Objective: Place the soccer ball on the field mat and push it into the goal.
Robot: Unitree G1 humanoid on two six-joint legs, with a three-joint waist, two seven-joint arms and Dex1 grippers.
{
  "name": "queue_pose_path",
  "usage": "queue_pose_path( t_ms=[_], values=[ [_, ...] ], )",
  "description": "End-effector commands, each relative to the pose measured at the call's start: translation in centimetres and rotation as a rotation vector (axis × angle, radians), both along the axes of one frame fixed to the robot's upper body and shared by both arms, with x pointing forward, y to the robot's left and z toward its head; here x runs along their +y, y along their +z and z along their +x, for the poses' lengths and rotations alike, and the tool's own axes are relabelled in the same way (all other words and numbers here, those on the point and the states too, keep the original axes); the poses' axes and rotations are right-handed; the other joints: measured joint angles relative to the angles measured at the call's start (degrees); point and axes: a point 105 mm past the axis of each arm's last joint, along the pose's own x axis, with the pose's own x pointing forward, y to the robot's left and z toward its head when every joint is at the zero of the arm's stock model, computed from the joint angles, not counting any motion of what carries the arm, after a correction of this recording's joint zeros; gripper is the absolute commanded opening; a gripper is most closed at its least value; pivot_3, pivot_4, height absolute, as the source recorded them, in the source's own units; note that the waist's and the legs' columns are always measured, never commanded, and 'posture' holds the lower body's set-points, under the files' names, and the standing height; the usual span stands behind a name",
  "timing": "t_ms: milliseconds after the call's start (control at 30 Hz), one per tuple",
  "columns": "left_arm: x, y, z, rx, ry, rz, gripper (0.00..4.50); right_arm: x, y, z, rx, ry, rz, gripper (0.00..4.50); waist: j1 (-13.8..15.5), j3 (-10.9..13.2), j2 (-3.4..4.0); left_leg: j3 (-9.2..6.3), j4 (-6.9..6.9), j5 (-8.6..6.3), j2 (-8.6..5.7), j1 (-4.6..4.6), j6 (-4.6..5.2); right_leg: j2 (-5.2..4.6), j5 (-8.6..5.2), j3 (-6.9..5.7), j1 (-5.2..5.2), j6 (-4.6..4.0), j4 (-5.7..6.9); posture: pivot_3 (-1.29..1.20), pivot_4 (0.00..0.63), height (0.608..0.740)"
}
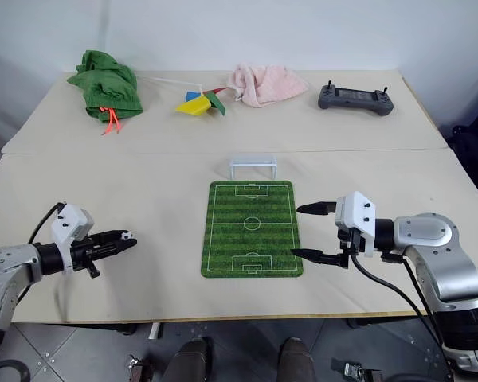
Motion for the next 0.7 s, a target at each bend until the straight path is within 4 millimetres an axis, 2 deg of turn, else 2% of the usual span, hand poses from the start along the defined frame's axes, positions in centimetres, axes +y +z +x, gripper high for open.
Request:
queue_pose_path(
  t_ms=[33, 200, 400, 700],
  values=[
    [-0.2, 0.3, -0.3, -0.004, -0.023, 0.01, 0.85, 0.0, 1.2, -0.2, -0.051, 0.007, 0.012, 4.5, 0.0, 0.0, 0.0, 0.0, 0.0, 0.0, 0.0, 0.0, 0.0, 0.0, 0.0, 0.0, 0.0, 0.0, -0.01, 0.0, 0.15, 0.74],
    [-1.6, 1.2, 0.2, -0.022, -0.096, 0.023, 0.85, -0.2, 0.9, -0.3, -0.047, 0.003, -0.004, 4.5, 0.0, 0.0, 0.0, 0.0, 0.0, 0.0, 0.0, 0.0, 0.0, 0.0, 0.0, 0.0, 0.0, 0.0, 0.0, 0.0, 0.15, 0.74],
    [-6.4, 4.2, 0.8, -0.055, -0.372, 0.072, 0.85, -0.8, -0.4, -0.7, -0.042, 0.025, -0.097, 4.5, 0.7, 0.0, -0.01, 0.0, 0.02, 0.0, 0.0, -0.05, 0.0, 0.0, 0.01, 0.0, 0.0, 0.01, -0.04, 0.0, 0.15, 0.74],
    [-13.4, 5.7, 1.1, -0.046, -0.775, 0.128, 0.85, -2.6, -0.9, -2.2, -0.055, 0.034, -0.215, 4.5, 0.8, 0.0, 0.0, 0.03, 0.05, 0.0, 0.0, -0.04, 0.01, 0.0, 0.01, 0.0, 0.01, 0.03, -0.04, 0.0, 0.15, 0.74]
  ],
)
